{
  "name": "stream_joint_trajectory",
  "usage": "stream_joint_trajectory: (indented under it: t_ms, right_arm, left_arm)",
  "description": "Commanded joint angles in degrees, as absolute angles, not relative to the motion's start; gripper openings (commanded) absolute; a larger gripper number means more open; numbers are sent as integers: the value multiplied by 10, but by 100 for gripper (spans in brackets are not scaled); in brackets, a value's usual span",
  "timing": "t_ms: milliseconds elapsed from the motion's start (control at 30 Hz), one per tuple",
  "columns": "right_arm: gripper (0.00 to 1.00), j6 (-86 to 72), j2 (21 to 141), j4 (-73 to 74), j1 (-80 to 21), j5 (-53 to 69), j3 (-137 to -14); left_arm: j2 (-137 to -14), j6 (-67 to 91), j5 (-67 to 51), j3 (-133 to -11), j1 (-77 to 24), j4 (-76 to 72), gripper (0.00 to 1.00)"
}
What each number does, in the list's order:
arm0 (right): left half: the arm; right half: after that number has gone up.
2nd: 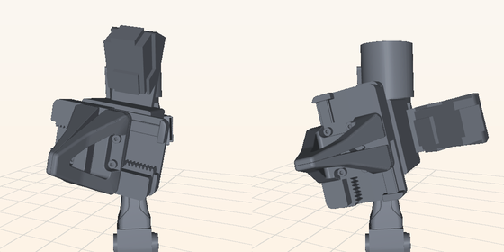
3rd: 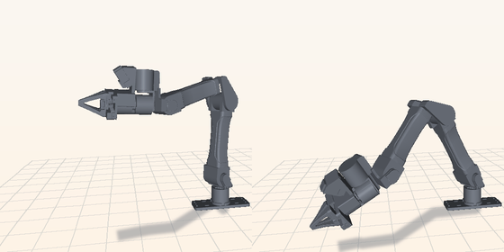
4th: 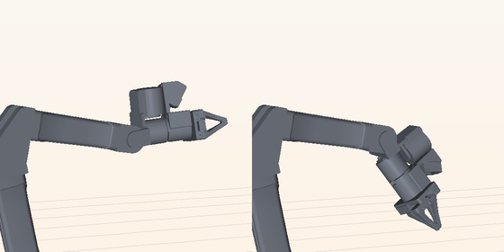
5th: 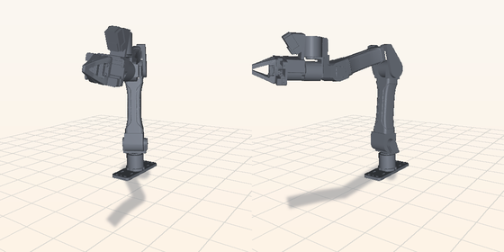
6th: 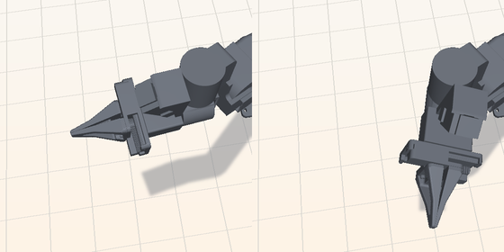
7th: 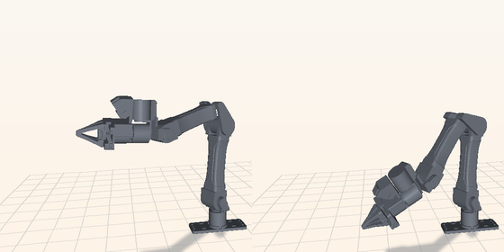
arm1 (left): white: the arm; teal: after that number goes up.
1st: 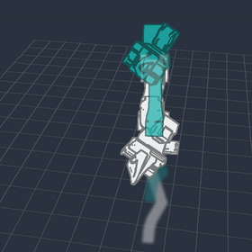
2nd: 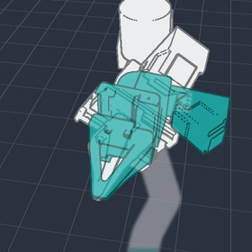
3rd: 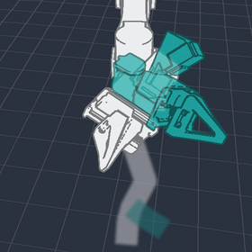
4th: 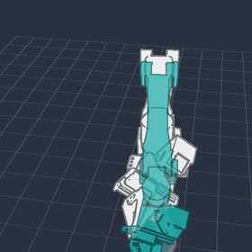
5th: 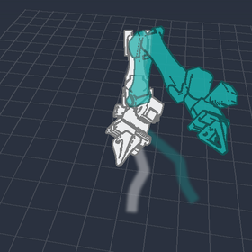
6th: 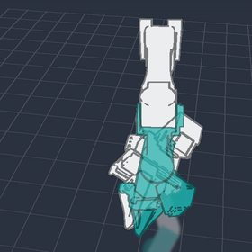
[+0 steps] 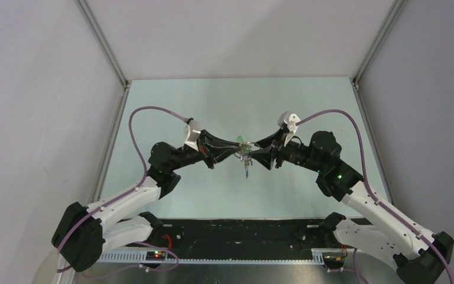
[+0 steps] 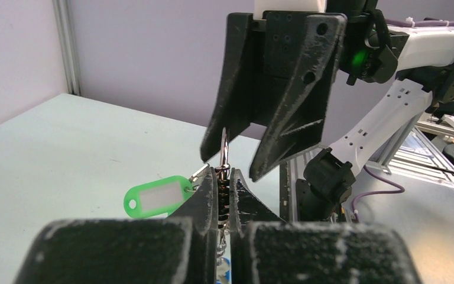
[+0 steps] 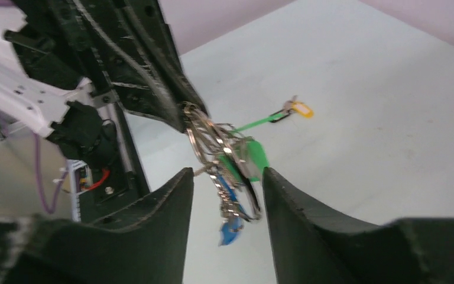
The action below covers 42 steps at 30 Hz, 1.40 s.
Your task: Remove the keys from the keyring
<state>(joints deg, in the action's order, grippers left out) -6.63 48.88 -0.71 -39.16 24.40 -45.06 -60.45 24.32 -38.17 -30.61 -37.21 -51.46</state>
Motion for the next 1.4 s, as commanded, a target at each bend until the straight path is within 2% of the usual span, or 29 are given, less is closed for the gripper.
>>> stream_joint_trajectory:
  t_ms: [0,100,200,300,433,533,567,600,633,700,733,800,867,1033,1367]
  right_arm:
    - [45,-34,483,-34,-420,285,-450]
    - [28,-30,483,-31,-435,283,-450]
    - [17,-32,484,-31,-444,276,-450]
    - [14,-37,491,-39,-448,278,-450]
    - [21,-49,506,-56,-454,287,-450]
    - [21,-59,515,-66,-456,277,-451]
    - [16,-63,515,-67,-456,276,-451]
    - [3,-66,516,-69,-456,274,-452]
    - [1,-70,516,-67,-456,262,-454]
    - [0,-76,511,-55,-456,239,-458]
    - [0,-79,505,-52,-456,232,-458]
    - [0,-84,492,-43,-456,206,-459]
    - [0,-90,480,-39,-455,185,-459]
    - [0,-121,456,-46,-456,142,-460]
    - [0,-181,443,-74,-466,84,-460]
  left_arm:
    - [-592,224,-386,-334,-371,-518,0]
    - [-589,217,-361,-333,-371,-508,0]
    - [-586,205,-342,-333,-371,-489,0]
    - [-587,203,-339,-335,-371,-485,0]
    - [-590,209,-340,-339,-372,-485,0]
    - [-591,213,-340,-342,-372,-485,0]
    - [-592,215,-338,-341,-372,-485,0]
    - [-592,215,-331,-340,-372,-485,0]
    - [-591,215,-326,-334,-372,-485,0]
    - [-582,217,-288,-315,-372,-485,14]
    - [-568,217,-258,-307,-372,-485,34]
    - [-539,217,-206,-276,-372,-485,59]
    - [-506,214,-170,-243,-372,-485,71]
    - [-450,215,-156,-174,-372,-482,81]
    - [-496,162,-135,-135,-442,-482,82]
